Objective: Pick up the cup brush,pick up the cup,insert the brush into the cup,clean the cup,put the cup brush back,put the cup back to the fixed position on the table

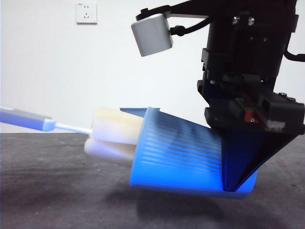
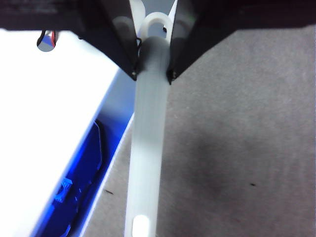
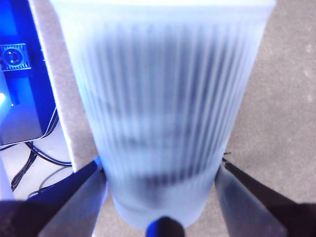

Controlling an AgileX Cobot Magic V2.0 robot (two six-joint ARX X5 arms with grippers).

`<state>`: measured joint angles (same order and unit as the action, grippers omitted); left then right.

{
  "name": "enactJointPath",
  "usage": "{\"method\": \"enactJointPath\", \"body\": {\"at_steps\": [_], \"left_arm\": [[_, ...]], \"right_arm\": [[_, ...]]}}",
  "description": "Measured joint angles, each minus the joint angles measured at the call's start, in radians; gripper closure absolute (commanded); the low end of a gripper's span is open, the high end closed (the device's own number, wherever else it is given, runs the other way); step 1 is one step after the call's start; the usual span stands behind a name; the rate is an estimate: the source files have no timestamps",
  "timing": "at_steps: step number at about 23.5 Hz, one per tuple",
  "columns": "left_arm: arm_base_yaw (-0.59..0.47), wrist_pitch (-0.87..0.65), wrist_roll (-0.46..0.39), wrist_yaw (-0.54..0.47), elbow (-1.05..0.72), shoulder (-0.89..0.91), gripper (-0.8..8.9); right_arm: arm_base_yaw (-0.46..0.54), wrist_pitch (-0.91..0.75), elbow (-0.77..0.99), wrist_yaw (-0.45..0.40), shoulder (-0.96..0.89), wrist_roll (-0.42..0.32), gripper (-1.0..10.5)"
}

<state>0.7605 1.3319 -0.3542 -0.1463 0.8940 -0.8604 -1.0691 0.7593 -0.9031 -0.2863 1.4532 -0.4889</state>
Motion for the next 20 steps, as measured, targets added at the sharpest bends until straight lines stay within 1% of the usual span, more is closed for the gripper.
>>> {"method": "enactJointPath", "body": {"at_steps": [3,7,13,16,20], "left_arm": [[-0.024,0.000,0.014,0.001,0.000,0.035,8.22],[-0.058,-0.004,0.059,-0.012,0.000,0.085,8.22],[-0.066,-0.003,0.105,-0.012,0.000,0.184,8.22],[-0.066,-0.007,0.166,-0.012,0.000,0.238,8.22],[-0.066,-0.061,0.292,-0.011,0.000,0.305,8.22]], "right_arm": [[0.000,-0.002,0.000,-0.002,0.000,0.014,9.6],[-0.002,0.002,0.000,0.006,0.000,0.029,9.6],[-0.003,-0.007,0.000,0.006,-0.006,0.073,9.6],[-0.003,-0.043,0.000,0.006,-0.023,0.111,9.6],[-0.003,-0.119,0.000,0.015,-0.073,0.179,9.6]]}}
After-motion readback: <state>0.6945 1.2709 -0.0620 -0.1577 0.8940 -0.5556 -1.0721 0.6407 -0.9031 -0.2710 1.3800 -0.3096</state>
